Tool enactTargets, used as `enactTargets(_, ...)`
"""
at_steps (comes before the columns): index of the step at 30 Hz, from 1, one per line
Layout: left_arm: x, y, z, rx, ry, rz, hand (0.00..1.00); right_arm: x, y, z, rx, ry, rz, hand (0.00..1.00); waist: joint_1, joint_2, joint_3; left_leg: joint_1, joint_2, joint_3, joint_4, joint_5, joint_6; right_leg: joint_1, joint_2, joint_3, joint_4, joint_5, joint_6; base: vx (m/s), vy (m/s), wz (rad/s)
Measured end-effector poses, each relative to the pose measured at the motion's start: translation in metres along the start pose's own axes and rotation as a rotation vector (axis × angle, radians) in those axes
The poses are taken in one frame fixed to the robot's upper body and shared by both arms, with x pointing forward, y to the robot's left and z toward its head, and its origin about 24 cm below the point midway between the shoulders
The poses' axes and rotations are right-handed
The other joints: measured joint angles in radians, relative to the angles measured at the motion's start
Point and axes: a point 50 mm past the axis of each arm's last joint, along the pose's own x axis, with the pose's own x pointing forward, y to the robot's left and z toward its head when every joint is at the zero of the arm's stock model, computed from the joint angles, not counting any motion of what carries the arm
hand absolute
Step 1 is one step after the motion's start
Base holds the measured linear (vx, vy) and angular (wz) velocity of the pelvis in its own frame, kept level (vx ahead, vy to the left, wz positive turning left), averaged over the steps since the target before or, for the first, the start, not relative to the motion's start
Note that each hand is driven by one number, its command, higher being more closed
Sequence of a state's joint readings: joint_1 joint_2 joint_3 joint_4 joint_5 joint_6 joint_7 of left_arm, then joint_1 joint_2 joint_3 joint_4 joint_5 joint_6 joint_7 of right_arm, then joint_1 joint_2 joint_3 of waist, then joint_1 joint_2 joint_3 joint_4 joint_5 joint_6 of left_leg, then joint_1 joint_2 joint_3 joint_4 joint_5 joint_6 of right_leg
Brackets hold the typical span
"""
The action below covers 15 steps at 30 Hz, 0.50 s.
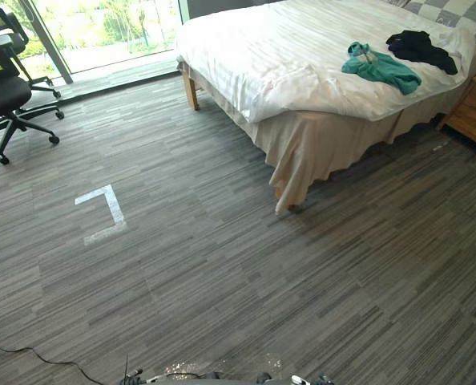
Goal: Tidy the bed and pick cloth on bed and put in laundry
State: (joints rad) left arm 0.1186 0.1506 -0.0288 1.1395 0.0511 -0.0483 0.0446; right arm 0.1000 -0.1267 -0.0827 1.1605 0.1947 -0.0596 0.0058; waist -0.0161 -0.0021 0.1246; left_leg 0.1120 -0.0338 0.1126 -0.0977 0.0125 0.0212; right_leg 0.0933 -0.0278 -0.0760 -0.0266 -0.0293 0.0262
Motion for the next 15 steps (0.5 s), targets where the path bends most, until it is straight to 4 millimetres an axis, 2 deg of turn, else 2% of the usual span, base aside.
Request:
enactTargets(2,0.0,0.0,0.001,0.0,-0.004,0.001,0.0,0.001,0.001,0.005,0.0,-0.014,0.002,0.0,0.0,0.0,0.002,-0.017,0.001,0.006,-0.004,0.0,0.0,-0.018,0.002,0.007,0.001,-0.001,0.001,-0.15,-0.026,-0.1)
enactTargets(5,0.003,0.001,0.013,0.011,-0.034,0.0,0.0,0.003,0.005,0.02,0.019,-0.064,0.001,0.0,0.002,-0.001,0.024,-0.048,0.013,0.045,-0.004,-0.007,-0.002,-0.093,0.013,0.032,0.05,-0.009,-0.002,-0.18,-0.019,-0.35)
enactTargets(6,0.004,0.003,0.02,0.021,-0.052,0.004,0.0,0.004,0.009,0.032,0.023,-0.104,0.013,0.0,0.001,-0.006,0.037,-0.065,0.017,0.076,-0.004,-0.009,0.0,-0.151,0.015,0.055,0.115,-0.031,-0.001,-0.14,-0.015,-0.41)
enactTargets(7,0.004,0.004,0.023,0.028,-0.06,0.005,0.0,0.004,0.011,0.035,0.025,-0.115,0.017,0.0,0.0,-0.009,0.042,-0.07,0.017,0.089,-0.004,-0.012,0.005,-0.175,0.014,0.061,0.146,-0.043,0.0,-0.14,-0.021,-0.47)
enactTargets(9,0.005,0.006,0.029,0.059,-0.076,0.005,0.0,0.005,0.017,0.045,0.034,-0.148,0.027,0.0,-0.016,-0.016,0.057,-0.071,0.015,0.125,-0.004,-0.014,0.006,-0.226,0.004,0.068,0.234,-0.092,0.04,-0.07,-0.015,-0.27)
enactTargets(10,0.005,0.006,0.03,0.063,-0.079,0.007,0.0,0.005,0.021,0.049,0.038,-0.161,0.033,0.0,-0.025,-0.016,0.059,-0.067,0.015,0.14,-0.004,-0.018,0.01,-0.24,-0.006,0.057,0.264,-0.12,0.077,0.0,0.002,-0.36)
enactTargets(11,0.006,0.006,0.032,0.064,-0.082,0.005,0.0,0.004,0.024,0.053,0.044,-0.179,0.042,0.0,-0.028,-0.012,0.067,-0.051,0.019,0.15,-0.004,-0.028,0.019,-0.255,-0.029,0.014,0.31,-0.153,0.136,0.01,0.019,-0.63)
enactTargets(12,0.006,0.006,0.034,0.05,-0.088,0.005,0.0,0.005,0.027,0.056,0.065,-0.191,0.048,0.0,-0.027,-0.011,0.078,-0.035,0.023,0.168,-0.004,-0.034,0.028,-0.286,-0.067,-0.043,0.391,-0.159,0.136,0.04,0.032,-0.65)
enactTargets(13,0.006,0.006,0.035,0.045,-0.09,0.006,0.0,0.005,0.03,0.057,0.089,-0.194,0.055,0.0,-0.03,-0.012,0.078,-0.03,0.027,0.176,-0.003,-0.037,0.029,-0.308,-0.086,-0.074,0.433,-0.164,0.117,0.08,0.037,-0.53)
enactTargets(14,0.007,0.006,0.041,0.027,-0.102,0.002,0.0,0.005,0.033,0.06,0.123,-0.2,0.058,0.0,-0.038,-0.004,0.081,-0.025,0.047,0.188,0.001,-0.045,0.019,-0.34,-0.112,-0.142,0.484,-0.18,0.078,0.15,0.007,-0.3)
enactTargets(15,0.008,0.004,0.049,0.009,-0.12,-0.003,0.0,0.005,0.032,0.063,0.128,-0.206,0.051,0.0,-0.048,0.01,0.09,-0.015,0.079,0.195,0.002,-0.054,0.005,-0.357,-0.115,-0.185,0.476,-0.187,0.06,0.22,-0.039,-0.25)
